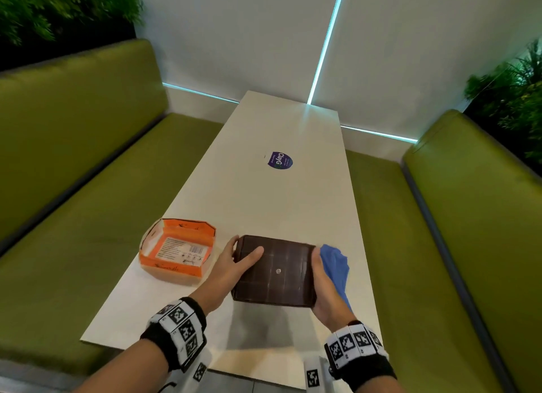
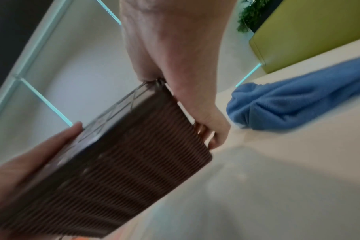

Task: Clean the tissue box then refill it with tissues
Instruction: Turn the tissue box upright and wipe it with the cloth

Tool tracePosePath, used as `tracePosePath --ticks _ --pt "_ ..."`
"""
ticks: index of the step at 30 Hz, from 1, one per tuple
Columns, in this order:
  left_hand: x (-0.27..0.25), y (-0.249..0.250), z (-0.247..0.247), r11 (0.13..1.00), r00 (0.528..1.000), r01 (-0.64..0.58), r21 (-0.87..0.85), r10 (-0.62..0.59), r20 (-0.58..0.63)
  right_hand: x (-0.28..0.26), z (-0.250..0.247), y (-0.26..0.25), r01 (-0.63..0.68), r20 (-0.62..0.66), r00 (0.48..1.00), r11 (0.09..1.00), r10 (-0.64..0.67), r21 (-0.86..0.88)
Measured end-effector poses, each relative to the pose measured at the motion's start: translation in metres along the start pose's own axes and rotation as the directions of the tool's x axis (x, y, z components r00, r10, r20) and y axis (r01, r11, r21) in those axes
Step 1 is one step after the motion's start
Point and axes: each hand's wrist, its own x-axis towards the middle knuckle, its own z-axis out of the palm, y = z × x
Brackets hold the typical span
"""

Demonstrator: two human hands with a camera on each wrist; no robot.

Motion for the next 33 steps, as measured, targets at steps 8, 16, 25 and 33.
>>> tracePosePath --ticks 8,16,25,33 --pt "-0.068 0.020 0.007 0.371 0.706 -0.678 0.635 0.569 0.422 -0.006 -0.036 -0.015 -0.442 0.218 0.883 0.893 0.416 0.088" --pt "-0.072 0.005 -0.013 -0.025 0.392 -0.825 0.564 0.693 0.605 -0.022 -0.031 -0.032 -0.462 0.236 0.863 0.887 0.447 0.008" --pt "-0.058 0.013 -0.017 0.823 0.872 -0.458 0.335 0.343 0.349 -0.030 -0.025 -0.022 -0.270 0.282 0.936 0.943 0.210 0.195" --pt "-0.018 -0.003 -0.007 0.918 0.972 -0.234 0.322 0.222 0.072 0.000 0.003 0.009 -0.061 0.178 0.982 0.998 0.060 -0.002"
